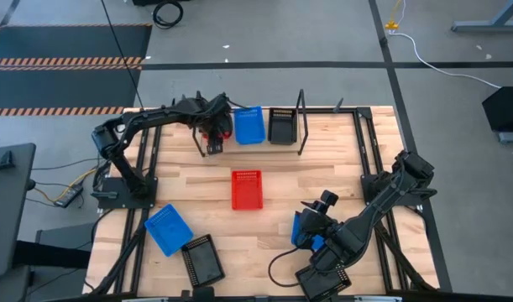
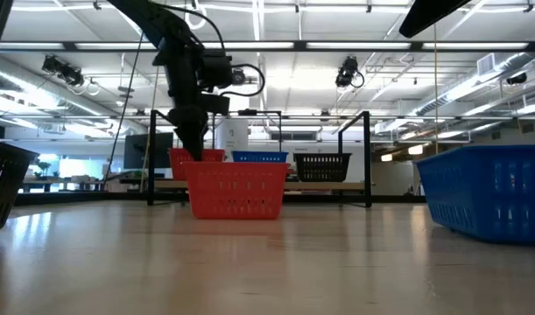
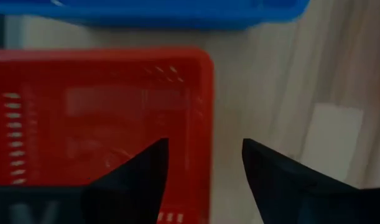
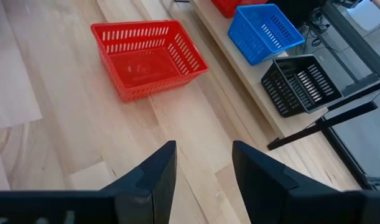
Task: Stack baskets on shelf by color
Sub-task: Stack the right red bin on top of the red bin on the shelf
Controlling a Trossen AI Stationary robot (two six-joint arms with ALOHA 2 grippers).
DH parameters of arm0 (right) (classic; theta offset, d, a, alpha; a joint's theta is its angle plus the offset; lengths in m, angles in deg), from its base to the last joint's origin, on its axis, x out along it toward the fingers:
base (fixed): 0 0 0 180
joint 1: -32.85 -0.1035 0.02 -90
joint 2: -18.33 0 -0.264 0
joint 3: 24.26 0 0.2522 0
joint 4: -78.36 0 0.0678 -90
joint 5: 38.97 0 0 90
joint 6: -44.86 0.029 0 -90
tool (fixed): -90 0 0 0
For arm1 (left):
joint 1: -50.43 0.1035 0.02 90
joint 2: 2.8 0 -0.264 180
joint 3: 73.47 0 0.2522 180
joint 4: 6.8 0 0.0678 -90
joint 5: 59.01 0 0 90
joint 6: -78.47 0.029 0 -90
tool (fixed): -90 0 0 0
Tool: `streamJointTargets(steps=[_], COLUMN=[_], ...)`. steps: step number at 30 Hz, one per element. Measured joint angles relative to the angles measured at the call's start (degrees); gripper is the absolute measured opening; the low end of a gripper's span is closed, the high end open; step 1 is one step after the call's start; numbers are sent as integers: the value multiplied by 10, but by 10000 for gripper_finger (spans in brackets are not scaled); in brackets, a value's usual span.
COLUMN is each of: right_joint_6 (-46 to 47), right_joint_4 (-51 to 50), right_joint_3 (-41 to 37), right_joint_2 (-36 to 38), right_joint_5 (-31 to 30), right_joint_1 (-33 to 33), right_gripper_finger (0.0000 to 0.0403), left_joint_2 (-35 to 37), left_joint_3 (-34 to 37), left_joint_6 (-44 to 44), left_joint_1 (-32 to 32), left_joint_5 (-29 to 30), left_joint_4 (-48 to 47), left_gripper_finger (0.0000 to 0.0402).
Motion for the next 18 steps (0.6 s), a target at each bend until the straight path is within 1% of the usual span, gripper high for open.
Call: streamJointTargets(steps=[12,18], right_joint_6=[0,3], right_joint_4=[-1,-1], right_joint_3=[0,0], right_joint_2=[0,0], right_joint_5=[0,0], right_joint_1=[0,0], right_gripper_finger=[163,163], left_joint_2=[-7,-7], left_joint_3=[0,0], left_joint_6=[1,1], left_joint_1=[-6,-10], left_joint_5=[-7,-23], left_joint_4=[-77,-90], left_gripper_finger=[175,163])
